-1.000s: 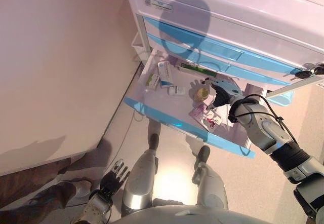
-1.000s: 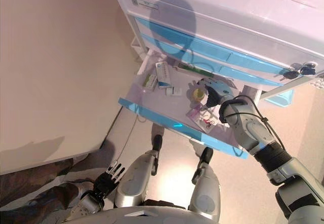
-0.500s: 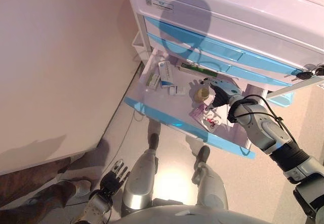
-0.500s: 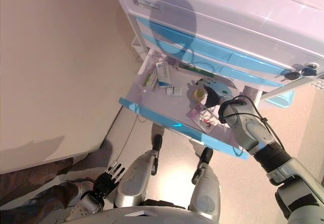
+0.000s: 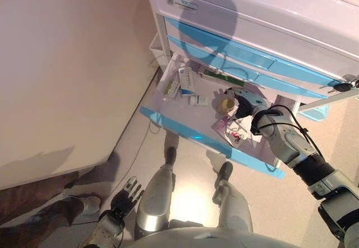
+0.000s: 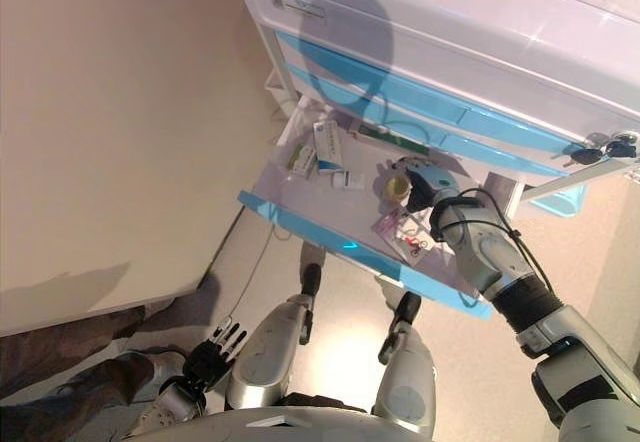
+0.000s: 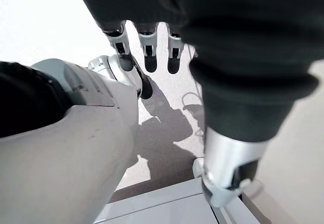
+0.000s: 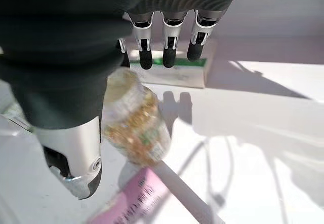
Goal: Open the drawer and pick up the medicine
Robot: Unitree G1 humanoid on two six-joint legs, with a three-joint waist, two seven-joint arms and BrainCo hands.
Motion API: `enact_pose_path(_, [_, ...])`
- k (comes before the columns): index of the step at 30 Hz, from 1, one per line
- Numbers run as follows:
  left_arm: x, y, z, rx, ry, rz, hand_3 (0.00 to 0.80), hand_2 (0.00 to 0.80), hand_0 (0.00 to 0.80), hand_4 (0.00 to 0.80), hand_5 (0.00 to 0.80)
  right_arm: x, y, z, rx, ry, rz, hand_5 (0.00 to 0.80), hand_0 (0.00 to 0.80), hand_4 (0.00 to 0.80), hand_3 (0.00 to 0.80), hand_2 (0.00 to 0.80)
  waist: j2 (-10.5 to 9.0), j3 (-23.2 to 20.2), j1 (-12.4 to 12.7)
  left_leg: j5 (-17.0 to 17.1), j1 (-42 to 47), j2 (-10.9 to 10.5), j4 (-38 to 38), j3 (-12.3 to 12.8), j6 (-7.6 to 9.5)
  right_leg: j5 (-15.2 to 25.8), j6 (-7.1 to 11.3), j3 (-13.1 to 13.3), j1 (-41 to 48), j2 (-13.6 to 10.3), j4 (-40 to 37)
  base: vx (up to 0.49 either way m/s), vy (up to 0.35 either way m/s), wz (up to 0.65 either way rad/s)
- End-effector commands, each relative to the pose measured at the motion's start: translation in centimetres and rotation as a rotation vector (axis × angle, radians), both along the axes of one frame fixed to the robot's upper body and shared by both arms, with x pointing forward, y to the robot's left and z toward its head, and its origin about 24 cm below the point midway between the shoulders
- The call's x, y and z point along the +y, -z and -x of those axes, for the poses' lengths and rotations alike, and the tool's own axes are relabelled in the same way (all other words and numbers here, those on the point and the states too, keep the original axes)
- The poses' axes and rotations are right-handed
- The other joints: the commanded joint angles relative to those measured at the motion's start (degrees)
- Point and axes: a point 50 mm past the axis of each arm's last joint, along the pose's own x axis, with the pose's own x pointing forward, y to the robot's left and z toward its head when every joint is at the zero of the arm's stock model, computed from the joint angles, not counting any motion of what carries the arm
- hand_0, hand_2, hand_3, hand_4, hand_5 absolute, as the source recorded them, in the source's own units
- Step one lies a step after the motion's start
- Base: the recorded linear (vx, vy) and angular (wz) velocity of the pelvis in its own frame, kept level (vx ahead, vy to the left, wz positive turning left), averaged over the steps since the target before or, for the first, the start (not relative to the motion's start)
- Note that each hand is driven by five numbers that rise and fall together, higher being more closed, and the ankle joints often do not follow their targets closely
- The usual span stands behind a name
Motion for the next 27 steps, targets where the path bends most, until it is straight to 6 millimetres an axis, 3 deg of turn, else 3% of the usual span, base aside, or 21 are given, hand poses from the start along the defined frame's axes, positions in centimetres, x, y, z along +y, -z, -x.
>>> enact_pose_path(1, [1.52,0.19,1.75,0.034,-0.018,-0.017,0.000,0.000,0.000,0.000,0.000,0.98,-1.36,-0.59,-0.081,-0.042,0.026,0.000,0.000,0.000,0.000,0.000,0.25,-1.96,1.18,1.18,-0.47,0.77,-0.20,0.91,1.08,0.05,0.55,-0.89,1.13,-1.11,3.76,0.000,0.000,0.00])
enact_pose_path(16, [1.50,0.14,1.70,0.030,-0.012,-0.016,0.000,0.000,0.000,0.000,0.000,0.75,-0.57,-1.03,-0.076,-0.012,0.031,0.000,0.000,0.000,0.000,0.000,0.50,-1.49,1.62,1.21,-0.91,0.66,0.03,0.62,1.16,0.02,0.35,-1.18,0.90,-1.12,3.88,0.000,0.000,0.00])
enact_pose_path(27, [1.41,0.08,1.63,0.027,-0.007,-0.015,0.000,0.000,0.000,0.000,0.000,1.02,-1.14,-1.43,-0.101,-0.013,0.019,0.000,0.000,0.000,0.000,0.000,0.67,-1.34,2.04,1.23,-0.96,0.47,0.07,0.30,1.20,0.06,0.44,-1.37,0.87,-1.38,4.04,0.000,0.000,0.00])
